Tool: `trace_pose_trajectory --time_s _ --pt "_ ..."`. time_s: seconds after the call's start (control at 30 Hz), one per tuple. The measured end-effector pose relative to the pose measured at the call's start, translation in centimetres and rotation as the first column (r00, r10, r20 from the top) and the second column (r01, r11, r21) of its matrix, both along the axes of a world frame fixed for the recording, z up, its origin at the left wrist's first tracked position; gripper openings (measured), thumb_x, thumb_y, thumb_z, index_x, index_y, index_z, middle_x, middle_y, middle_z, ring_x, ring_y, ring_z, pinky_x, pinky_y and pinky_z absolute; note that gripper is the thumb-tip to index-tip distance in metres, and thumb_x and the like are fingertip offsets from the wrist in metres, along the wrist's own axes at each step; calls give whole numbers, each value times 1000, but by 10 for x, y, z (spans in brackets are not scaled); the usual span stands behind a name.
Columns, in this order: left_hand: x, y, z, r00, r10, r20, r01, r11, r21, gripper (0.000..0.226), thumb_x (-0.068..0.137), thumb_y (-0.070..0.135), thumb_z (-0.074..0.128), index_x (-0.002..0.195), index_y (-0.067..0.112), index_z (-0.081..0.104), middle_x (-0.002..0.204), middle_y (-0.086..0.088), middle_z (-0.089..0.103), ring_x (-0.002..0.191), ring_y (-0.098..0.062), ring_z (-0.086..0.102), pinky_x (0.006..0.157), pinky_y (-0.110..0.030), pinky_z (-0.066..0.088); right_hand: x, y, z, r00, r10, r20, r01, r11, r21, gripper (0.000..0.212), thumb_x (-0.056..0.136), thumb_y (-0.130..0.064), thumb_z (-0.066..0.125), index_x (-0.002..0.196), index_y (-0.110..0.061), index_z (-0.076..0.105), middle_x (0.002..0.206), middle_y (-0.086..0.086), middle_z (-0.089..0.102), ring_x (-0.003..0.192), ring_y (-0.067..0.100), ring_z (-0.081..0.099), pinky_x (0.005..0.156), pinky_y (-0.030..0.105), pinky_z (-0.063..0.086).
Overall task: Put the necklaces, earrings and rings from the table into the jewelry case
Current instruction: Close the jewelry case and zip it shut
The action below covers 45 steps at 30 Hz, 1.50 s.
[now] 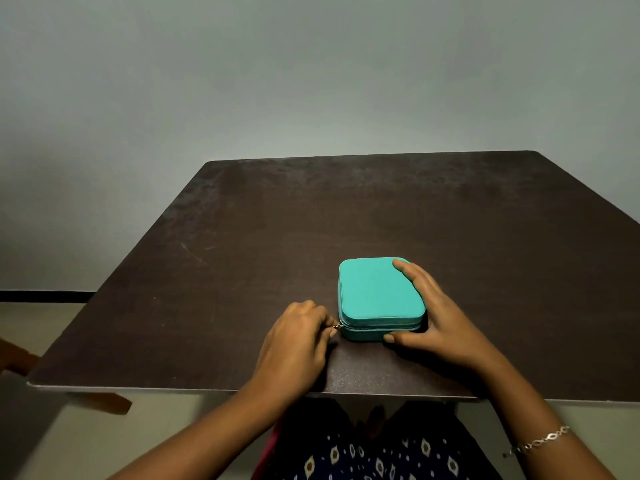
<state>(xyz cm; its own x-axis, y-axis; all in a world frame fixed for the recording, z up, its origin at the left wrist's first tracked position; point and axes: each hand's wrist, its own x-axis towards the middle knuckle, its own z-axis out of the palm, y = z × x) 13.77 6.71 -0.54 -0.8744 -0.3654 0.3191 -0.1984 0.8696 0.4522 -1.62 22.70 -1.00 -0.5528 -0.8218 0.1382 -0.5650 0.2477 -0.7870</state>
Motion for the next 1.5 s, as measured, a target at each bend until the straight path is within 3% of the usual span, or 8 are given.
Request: trace_pose_trajectory --time_s 0.37,0.47,0.63,0.77,1.0,1.17,1.3,1.5 --pt "-1 30 -14 986 -25 -165 37 997 70 33 80 59 43 67 30 48 70 17 46 72 -3 44 63 -15 29 2 4 5 1000 16 -1 -16 999 33 99 68 -32 79 138 -47 12 147 -27 11 135 -5 15 112 26 22" --pt "-7 9 -11 956 10 -292 49 980 195 31 81 59 45 75 29 46 78 15 46 77 -5 45 65 -20 35 12 16 10 1000 -23 -11 23 999 35 101 62 -53 72 138 -53 5 153 -21 3 139 -5 6 111 20 17" --pt "-20 -22 -4 986 -124 -108 158 897 413 69 68 65 49 128 36 31 138 11 34 126 0 34 97 -1 24 57 30 8 868 -479 -134 365 796 -482 20 79 -34 52 98 -34 59 102 -12 60 95 10 58 80 17 46" --pt "-33 -25 -7 969 -247 1 213 840 499 95 62 67 56 140 40 8 153 12 15 138 -1 19 114 -29 22 79 14 -3 828 -442 -345 360 891 -277 21 80 -35 49 83 -21 64 79 -11 61 74 7 56 62 19 43" --pt "-36 -23 -4 960 -279 18 221 797 562 99 60 65 60 143 40 11 149 16 24 134 1 26 113 -31 25 90 -11 -14 714 -414 -565 475 879 -44 28 75 -47 45 66 -26 62 57 -8 57 51 10 55 46 17 33" --pt "-36 -22 -4 959 -280 45 213 817 536 102 58 64 64 141 46 8 149 17 23 135 0 25 114 -35 25 91 -19 -13 699 -472 -537 532 845 -49 20 67 -45 64 60 -26 61 51 -9 55 44 8 53 46 7 10" --pt "-37 -20 -4 961 -270 60 201 831 519 103 56 63 66 139 50 6 149 17 24 136 -4 26 113 -40 26 91 -24 -15 670 -513 -537 574 816 -63 30 56 -36 85 55 -24 58 46 -9 52 41 10 51 49 6 7" --pt "-36 -19 -4 963 -263 57 198 836 512 101 56 64 68 136 55 6 148 16 27 136 -5 27 112 -42 28 95 -31 -17 647 -539 -540 587 803 -99 35 58 -30 83 49 -21 51 43 -7 50 39 12 49 52 6 6"
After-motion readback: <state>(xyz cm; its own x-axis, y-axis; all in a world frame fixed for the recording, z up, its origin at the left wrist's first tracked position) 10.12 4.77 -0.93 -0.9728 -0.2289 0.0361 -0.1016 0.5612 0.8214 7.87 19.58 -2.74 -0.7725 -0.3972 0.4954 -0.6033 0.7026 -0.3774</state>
